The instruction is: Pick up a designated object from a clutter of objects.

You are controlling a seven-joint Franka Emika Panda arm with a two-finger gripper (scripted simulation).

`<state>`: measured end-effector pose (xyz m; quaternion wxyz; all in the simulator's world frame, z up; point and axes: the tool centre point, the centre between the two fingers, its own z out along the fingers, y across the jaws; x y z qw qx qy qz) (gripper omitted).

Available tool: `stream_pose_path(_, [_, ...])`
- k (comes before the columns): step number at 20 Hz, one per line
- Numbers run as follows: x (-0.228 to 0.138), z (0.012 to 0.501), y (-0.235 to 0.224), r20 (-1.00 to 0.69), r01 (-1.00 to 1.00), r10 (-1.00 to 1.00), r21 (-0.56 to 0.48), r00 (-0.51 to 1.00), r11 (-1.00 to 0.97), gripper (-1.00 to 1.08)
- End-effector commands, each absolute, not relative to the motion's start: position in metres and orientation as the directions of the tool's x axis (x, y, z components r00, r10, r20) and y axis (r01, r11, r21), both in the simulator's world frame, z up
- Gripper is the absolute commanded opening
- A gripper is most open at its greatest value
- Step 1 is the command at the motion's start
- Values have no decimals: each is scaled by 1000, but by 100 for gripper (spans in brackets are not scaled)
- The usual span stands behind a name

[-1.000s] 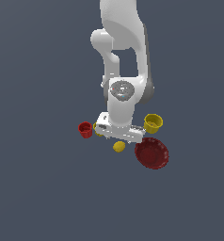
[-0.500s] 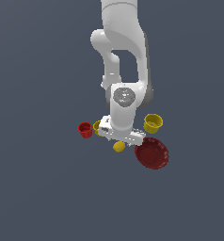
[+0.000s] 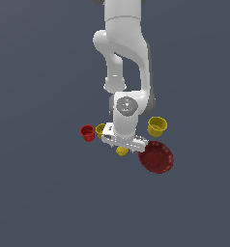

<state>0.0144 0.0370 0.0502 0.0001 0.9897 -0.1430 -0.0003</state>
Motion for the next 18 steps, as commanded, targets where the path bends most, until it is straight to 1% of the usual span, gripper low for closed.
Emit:
stream_pose_path(1, [14,39,37,0,-284,-284,0,959,-959,100])
stream_pose_path(7, [15,28,37,0,-284,-284,0,959,-959,100])
stream_pose_path(8, [15,28,37,0,-284,-284,0,959,-959,-100])
stream_pose_path(18, [15,29,38,1,-283,-283,0,959,-959,-100])
